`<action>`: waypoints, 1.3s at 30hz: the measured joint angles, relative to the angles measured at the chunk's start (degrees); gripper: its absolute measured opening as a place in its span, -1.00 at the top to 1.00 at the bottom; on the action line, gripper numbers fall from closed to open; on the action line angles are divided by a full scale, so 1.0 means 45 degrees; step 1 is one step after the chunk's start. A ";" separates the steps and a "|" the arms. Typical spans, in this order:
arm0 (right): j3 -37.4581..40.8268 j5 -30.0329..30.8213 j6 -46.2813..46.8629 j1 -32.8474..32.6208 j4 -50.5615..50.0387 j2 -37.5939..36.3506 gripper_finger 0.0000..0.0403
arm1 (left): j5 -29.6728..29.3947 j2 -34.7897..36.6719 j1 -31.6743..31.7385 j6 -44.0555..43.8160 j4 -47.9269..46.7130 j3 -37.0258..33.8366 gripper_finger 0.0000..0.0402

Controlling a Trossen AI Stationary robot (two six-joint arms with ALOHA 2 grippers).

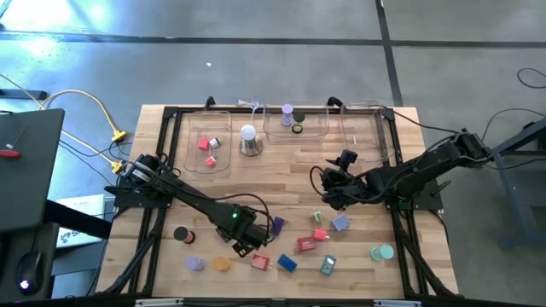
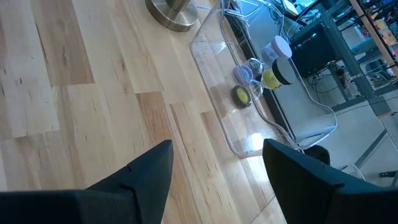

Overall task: Pick & Place Office items
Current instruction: Put the left blue digital clock into the right transparent bin

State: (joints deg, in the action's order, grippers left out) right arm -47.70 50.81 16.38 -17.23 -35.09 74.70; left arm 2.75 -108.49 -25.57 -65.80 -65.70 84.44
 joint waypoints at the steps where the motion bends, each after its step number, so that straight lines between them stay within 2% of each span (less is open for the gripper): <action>1: 0.0000 -0.0004 -0.0001 0.0000 0.0000 0.0000 -0.18 | -0.0014 0.0000 -0.0017 -0.0020 -0.0092 0.0000 -0.73; 4: 0.0000 -0.0004 -0.0024 0.0000 0.0000 0.0000 -0.18 | -0.0054 0.0000 -0.0090 -0.0292 -0.0503 0.0005 -0.92; 6: 0.0000 -0.0005 -0.0029 0.0000 0.0000 0.0000 -0.18 | -0.0177 0.0000 -0.0147 -0.0395 -0.0830 0.0005 -0.97; 11: 0.0000 -0.0005 -0.0029 0.0000 0.0000 0.0000 -0.18 | -0.0249 0.0000 -0.0223 0.0014 -0.0716 0.0005 -0.92; 19: 0.0000 -0.0005 -0.0029 0.0000 0.0000 0.0000 -0.18 | -0.0472 -0.0005 -0.0446 -0.1268 -0.0634 0.0005 -0.92; 29: 0.0000 -0.0088 -0.0034 0.0000 0.0000 0.0000 -0.18 | -0.2016 -0.0015 -0.1246 -0.2981 -0.0352 -0.0297 -0.92; 32: -0.0005 -0.0087 -0.0029 0.0000 0.0005 0.0000 -0.18 | -0.1994 -0.0021 -0.1243 -0.2748 -0.0103 -0.0541 -0.92; 35: -0.0001 -0.0087 -0.0034 0.0000 0.0086 0.0000 -0.18 | -0.1970 0.0013 -0.1038 -0.1459 -0.0108 -0.0607 -0.92; 39: -0.0003 -0.0078 -0.0039 0.0000 0.0272 0.0000 -0.18 | -0.1266 0.0248 -0.0630 -0.0635 -0.0631 -0.0602 -0.92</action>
State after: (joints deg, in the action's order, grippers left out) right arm -47.71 50.46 16.21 -17.23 -33.87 74.70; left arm -2.95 -107.37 -28.40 -68.66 -68.54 81.73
